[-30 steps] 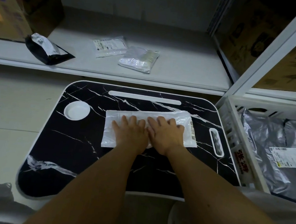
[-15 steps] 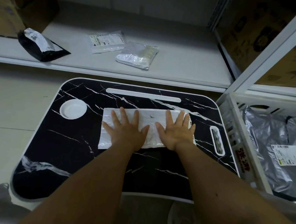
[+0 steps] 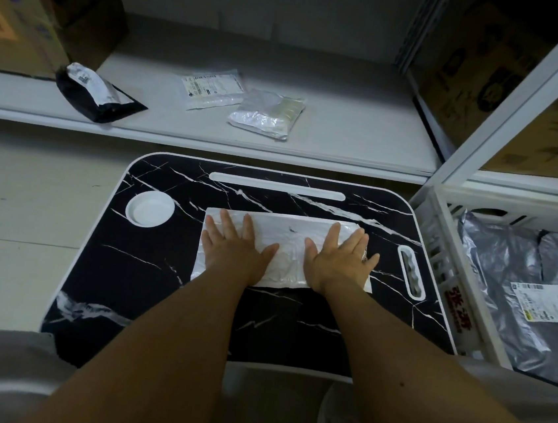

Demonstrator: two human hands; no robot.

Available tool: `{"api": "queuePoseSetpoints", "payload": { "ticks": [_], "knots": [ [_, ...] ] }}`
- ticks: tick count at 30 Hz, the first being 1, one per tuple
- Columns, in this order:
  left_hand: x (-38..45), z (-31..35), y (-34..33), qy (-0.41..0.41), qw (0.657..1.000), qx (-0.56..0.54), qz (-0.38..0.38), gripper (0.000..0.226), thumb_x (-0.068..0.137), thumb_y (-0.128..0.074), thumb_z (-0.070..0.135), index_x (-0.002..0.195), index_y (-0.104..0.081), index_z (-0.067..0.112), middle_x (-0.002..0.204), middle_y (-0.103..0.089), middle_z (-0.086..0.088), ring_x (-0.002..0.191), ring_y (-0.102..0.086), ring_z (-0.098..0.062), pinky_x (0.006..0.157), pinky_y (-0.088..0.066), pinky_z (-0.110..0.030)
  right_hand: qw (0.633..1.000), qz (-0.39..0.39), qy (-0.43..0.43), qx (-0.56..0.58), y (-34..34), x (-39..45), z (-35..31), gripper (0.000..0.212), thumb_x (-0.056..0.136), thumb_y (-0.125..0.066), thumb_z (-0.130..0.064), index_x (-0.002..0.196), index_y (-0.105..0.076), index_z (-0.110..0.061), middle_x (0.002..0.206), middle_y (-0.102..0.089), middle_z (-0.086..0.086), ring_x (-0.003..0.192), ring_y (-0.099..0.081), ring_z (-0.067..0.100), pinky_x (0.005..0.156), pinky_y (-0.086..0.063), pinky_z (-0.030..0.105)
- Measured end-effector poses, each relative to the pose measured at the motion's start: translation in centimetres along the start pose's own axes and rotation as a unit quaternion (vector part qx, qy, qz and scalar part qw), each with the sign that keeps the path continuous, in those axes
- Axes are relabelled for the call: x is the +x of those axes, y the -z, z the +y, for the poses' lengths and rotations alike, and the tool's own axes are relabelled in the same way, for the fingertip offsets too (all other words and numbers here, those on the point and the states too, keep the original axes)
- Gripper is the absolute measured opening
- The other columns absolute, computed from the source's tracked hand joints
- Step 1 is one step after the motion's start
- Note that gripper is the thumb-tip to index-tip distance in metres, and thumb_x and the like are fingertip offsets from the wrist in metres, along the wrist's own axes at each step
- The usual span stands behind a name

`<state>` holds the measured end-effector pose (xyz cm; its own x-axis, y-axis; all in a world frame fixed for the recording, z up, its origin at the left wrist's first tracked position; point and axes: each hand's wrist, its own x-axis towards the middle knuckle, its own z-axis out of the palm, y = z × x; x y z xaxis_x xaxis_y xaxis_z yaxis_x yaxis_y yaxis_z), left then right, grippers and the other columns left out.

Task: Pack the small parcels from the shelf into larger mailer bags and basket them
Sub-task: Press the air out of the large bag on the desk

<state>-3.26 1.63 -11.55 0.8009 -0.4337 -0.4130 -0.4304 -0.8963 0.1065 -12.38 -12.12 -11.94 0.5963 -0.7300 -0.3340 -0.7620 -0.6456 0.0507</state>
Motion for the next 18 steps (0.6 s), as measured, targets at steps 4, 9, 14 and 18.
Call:
{"api": "queuePoseSetpoints", "payload": {
  "ticks": [4, 9, 14, 18],
  "knots": [
    [0.7, -1.6, 1.6, -0.043, 0.997, 0.013, -0.061, 0.078, 0.094, -0.025, 0.066, 0.153, 0.008, 0.028, 0.158, 0.019, -0.014, 0.144, 0.014, -0.043, 0.117, -0.007, -0.053, 0.999, -0.038, -0.015, -0.001, 1.0, 0.0, -0.3, 0.071, 0.097, -0.006, -0.06, 0.154, 0.012, -0.021, 0.158, 0.016, 0.024, 0.147, 0.015, 0.036, 0.116, 0.003, 0.059],
    [1.5, -3.6, 6.0, -0.106, 0.987, 0.077, -0.091, 0.063, 0.1, -0.041, 0.042, 0.153, -0.015, 0.024, 0.159, -0.014, -0.013, 0.143, -0.024, -0.035, 0.115, -0.026, -0.05, 0.999, -0.005, 0.01, -0.033, 3.7, 0.4, -2.0, 0.068, 0.098, -0.028, -0.044, 0.155, -0.007, -0.016, 0.162, 0.003, 0.015, 0.149, 0.01, 0.029, 0.111, 0.002, 0.067],
    [2.6, -3.6, 9.0, -0.144, 0.987, 0.061, -0.04, 0.061, 0.1, -0.041, 0.039, 0.153, -0.015, 0.022, 0.155, -0.027, -0.013, 0.141, -0.029, -0.033, 0.114, -0.029, -0.048, 0.994, 0.083, 0.067, 0.033, 5.6, 0.5, -6.4, 0.049, 0.098, -0.038, -0.032, 0.145, -0.036, -0.018, 0.151, -0.033, 0.011, 0.144, -0.021, 0.028, 0.115, -0.01, 0.062],
    [4.1, -2.5, 9.8, -0.163, 0.987, -0.003, 0.001, 0.061, 0.1, -0.043, 0.035, 0.153, -0.015, 0.021, 0.153, -0.03, -0.015, 0.139, -0.033, -0.032, 0.111, -0.033, -0.047, 0.975, 0.16, 0.124, 0.093, 6.6, 1.5, -8.8, 0.043, 0.098, -0.046, -0.028, 0.139, -0.042, -0.017, 0.14, -0.044, 0.01, 0.13, -0.038, 0.028, 0.107, -0.034, 0.047]
  ]
}}
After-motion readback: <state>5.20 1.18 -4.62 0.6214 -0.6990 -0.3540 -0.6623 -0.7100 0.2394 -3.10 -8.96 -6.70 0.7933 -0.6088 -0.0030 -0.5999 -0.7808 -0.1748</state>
